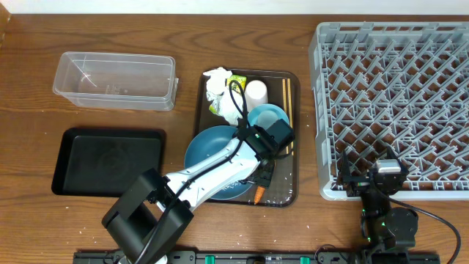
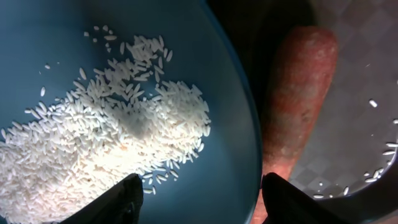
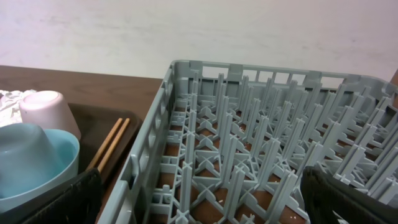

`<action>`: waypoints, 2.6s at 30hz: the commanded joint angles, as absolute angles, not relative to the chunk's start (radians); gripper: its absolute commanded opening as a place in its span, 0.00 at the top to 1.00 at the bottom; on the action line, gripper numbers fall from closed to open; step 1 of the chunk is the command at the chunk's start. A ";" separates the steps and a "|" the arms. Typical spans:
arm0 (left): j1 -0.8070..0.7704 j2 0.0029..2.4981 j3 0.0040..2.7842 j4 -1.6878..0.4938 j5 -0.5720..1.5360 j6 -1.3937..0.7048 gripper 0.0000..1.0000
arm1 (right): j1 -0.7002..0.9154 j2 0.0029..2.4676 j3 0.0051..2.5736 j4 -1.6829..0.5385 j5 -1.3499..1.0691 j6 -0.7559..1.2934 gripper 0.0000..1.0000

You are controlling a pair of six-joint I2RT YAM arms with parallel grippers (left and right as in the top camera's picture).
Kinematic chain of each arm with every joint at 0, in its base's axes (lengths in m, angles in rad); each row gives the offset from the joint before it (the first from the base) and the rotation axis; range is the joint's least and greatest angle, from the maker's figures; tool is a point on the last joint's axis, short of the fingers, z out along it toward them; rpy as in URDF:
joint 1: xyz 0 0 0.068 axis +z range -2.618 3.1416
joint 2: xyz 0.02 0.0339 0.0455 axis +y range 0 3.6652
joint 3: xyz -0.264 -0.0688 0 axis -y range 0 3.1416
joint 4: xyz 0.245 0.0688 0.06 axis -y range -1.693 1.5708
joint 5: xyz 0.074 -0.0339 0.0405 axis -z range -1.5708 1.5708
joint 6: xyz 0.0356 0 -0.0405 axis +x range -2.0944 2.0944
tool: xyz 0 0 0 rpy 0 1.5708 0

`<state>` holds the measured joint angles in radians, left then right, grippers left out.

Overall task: Sort waste into correct bins and load items into the dishwasher rack
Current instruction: 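Lower the left gripper and grasp the blue plate's rim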

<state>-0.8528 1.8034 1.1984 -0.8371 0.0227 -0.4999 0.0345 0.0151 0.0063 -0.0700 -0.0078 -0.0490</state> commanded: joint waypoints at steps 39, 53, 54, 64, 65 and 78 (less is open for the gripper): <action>-0.850 1.818 1.167 -0.750 0.033 -0.461 0.49 | 0.043 0.013 0.006 -0.074 -0.008 -0.061 0.01; -0.850 1.818 1.128 -0.725 0.033 -0.469 0.55 | 0.043 0.013 0.006 -0.075 -0.008 -0.061 0.01; -0.850 1.818 1.124 -0.723 0.033 -0.469 0.56 | 0.043 0.013 0.006 -0.074 -0.008 -0.061 0.01; -0.850 1.818 1.127 -0.719 0.033 -0.469 0.72 | 0.043 0.013 0.006 -0.074 -0.008 -0.061 0.01; -0.850 1.818 1.129 -0.720 0.034 -0.469 0.74 | 0.043 0.013 0.006 -0.074 -0.008 -0.061 0.01; -0.850 1.752 1.165 -0.788 0.044 -0.480 0.94 | 0.043 0.013 0.006 -0.074 -0.008 -0.061 0.01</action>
<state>-0.8547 1.7905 1.1542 -0.7696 0.0448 -0.4671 0.0345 0.0151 0.0063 -0.0700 -0.0078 -0.0490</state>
